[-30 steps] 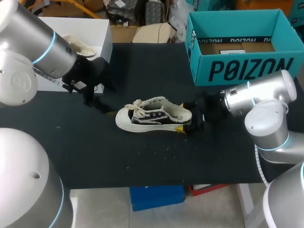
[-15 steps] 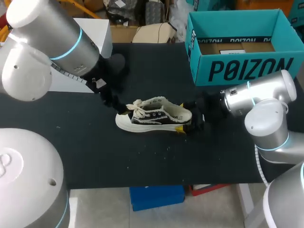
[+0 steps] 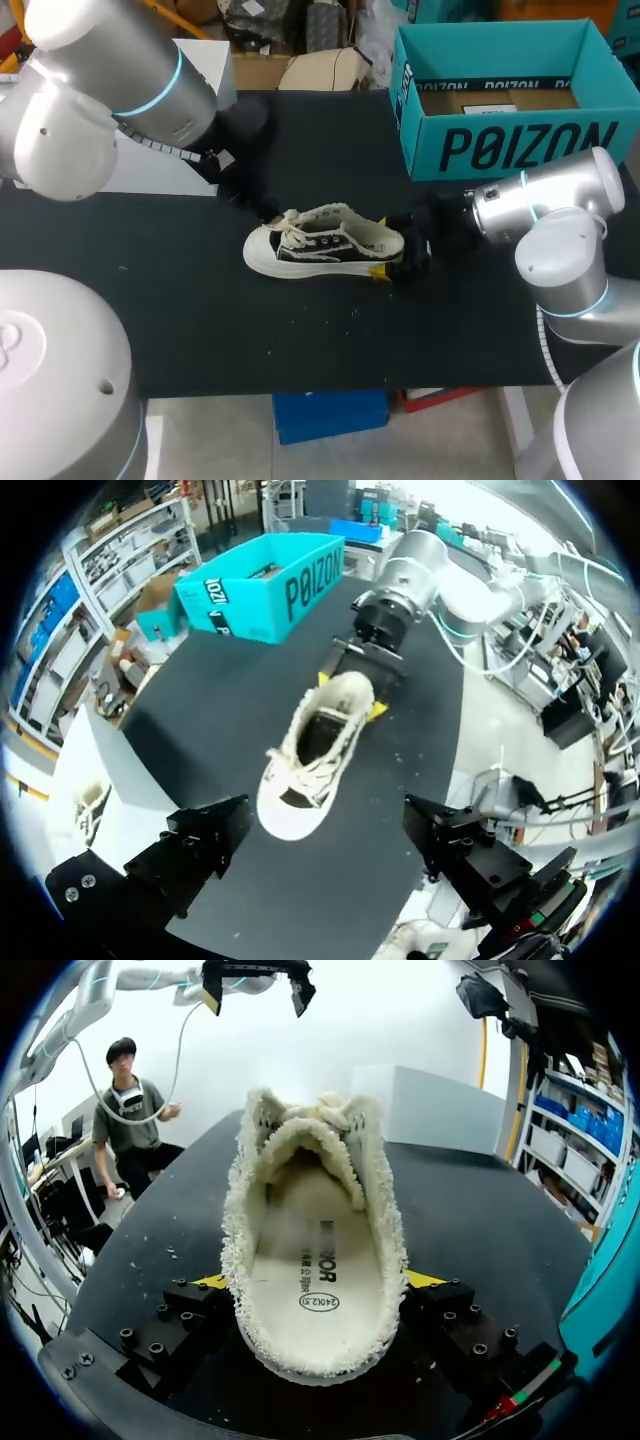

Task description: Take the shoe out of the shoebox, open the shoe tongue, remove and reinsert the insole, then place the shoe into the shoebox

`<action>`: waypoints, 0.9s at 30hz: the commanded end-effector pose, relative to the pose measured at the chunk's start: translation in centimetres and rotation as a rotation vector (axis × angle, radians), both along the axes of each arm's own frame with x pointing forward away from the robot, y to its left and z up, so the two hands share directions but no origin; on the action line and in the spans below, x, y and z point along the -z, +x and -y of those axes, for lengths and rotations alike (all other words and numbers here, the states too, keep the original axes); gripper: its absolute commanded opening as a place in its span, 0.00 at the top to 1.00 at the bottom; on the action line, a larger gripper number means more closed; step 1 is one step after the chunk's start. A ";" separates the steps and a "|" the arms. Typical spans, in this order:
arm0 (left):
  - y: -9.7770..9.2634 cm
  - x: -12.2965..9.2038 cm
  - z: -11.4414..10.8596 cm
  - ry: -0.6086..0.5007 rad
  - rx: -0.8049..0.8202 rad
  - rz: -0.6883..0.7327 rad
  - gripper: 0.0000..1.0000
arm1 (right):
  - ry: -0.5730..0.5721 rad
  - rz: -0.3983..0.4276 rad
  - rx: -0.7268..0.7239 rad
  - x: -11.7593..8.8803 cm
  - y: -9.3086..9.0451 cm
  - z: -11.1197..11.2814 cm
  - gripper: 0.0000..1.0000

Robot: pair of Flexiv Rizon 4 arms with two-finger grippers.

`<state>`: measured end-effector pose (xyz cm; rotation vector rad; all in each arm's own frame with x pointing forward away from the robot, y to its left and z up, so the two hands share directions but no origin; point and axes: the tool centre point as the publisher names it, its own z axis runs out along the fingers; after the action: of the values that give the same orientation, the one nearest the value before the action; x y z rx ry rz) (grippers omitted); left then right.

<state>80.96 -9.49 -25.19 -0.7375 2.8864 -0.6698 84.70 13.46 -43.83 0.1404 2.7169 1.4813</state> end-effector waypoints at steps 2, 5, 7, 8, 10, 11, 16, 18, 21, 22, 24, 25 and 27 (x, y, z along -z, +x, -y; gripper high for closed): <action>2.3 -0.5 1.5 0.267 -0.726 -0.339 0.00 | -0.001 -0.001 0.002 0.3 0.0 -0.2 1.00; 2.3 -0.3 0.8 0.281 -1.029 -0.459 0.00 | -0.001 -0.001 0.002 0.3 0.0 -0.2 1.00; 2.3 -0.3 0.8 0.281 -1.029 -0.459 0.00 | -0.001 -0.001 0.002 0.3 0.0 -0.2 1.00; 2.3 -0.3 0.8 0.281 -1.029 -0.459 0.00 | -0.001 -0.001 0.002 0.3 0.0 -0.2 1.00; 2.3 -0.3 0.8 0.281 -1.029 -0.459 0.00 | -0.001 -0.001 0.002 0.3 0.0 -0.2 1.00; 2.3 -0.3 0.8 0.281 -1.029 -0.459 0.00 | -0.001 -0.001 0.002 0.3 0.0 -0.2 1.00; 2.3 -0.3 0.8 0.281 -1.029 -0.459 0.00 | -0.001 -0.001 0.002 0.3 0.0 -0.2 1.00; 2.3 -0.3 0.8 0.281 -1.029 -0.459 0.00 | -0.001 -0.001 0.002 0.3 0.0 -0.2 1.00; 2.3 -0.3 0.8 0.281 -1.029 -0.459 0.00 | -0.001 -0.001 0.002 0.3 0.0 -0.2 1.00; 2.3 -0.3 0.8 0.281 -1.029 -0.459 0.00 | -0.001 -0.001 0.002 0.3 0.0 -0.2 1.00; 2.3 -0.3 0.8 0.281 -1.029 -0.459 0.00 | -0.001 -0.001 0.002 0.3 0.0 -0.2 1.00; 2.2 -0.1 1.3 0.280 -1.021 -0.466 0.00 | -0.001 -0.001 0.002 0.3 0.0 -0.2 1.00; 2.4 0.3 2.3 0.296 -1.023 -0.461 0.00 | -0.001 -0.001 0.002 0.3 0.0 -0.2 1.00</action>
<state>82.61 -10.15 -24.85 -2.0026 2.4685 -0.1756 84.70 13.46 -43.83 0.1404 2.7169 1.4812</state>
